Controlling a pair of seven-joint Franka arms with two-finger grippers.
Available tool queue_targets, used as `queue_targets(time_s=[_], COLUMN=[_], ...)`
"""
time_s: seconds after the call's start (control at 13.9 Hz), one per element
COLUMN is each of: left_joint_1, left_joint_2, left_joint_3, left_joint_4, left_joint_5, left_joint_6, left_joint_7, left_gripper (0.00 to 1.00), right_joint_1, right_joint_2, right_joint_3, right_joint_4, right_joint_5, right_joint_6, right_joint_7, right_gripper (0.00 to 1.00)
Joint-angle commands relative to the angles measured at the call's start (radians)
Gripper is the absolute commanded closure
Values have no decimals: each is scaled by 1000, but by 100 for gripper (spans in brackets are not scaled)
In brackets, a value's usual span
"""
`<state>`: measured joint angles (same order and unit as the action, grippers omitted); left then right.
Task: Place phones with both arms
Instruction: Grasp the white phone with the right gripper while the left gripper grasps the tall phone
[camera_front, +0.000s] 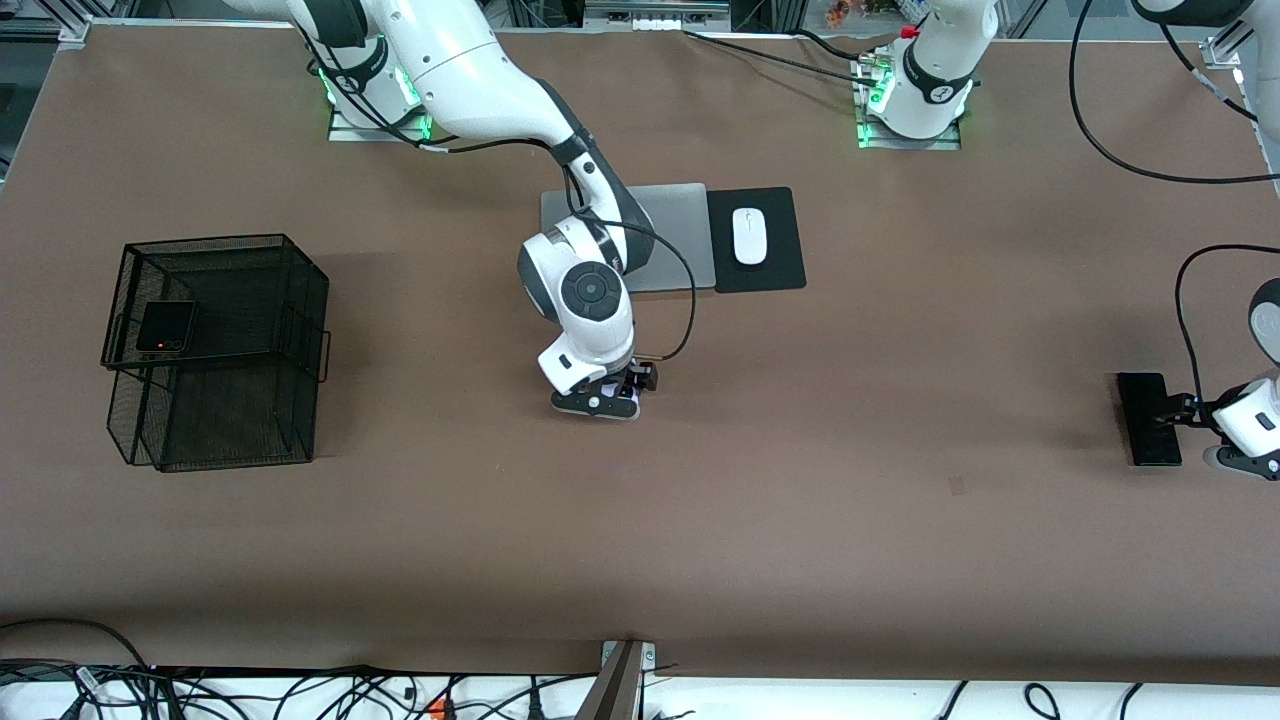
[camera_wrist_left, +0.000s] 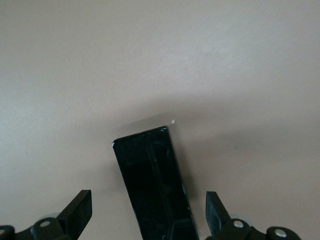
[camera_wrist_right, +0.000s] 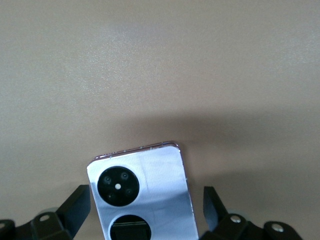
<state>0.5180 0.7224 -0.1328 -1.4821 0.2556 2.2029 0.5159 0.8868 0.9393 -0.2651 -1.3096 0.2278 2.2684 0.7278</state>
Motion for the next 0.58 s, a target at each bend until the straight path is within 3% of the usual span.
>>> queue_targets(time_s=[0.0,0.5], left_joint_1=[40,46], left_joint_2=[23,25], left_joint_3=[-14,-14], left_joint_4=[-10,-87], left_joint_5=[-64,-79], left_joint_6=[37,126], left_joint_7=[-46,-212], left_gripper=[0,0], right_joint_1=[11,17], right_joint_2=[-7,6], right_joint_3=[-6,-6], right_joint_4=[-10,-16], right_joint_5=[-2,-15], right_joint_6=[-3,29], right_joint_7=[7,4], right_gripper=[0,0])
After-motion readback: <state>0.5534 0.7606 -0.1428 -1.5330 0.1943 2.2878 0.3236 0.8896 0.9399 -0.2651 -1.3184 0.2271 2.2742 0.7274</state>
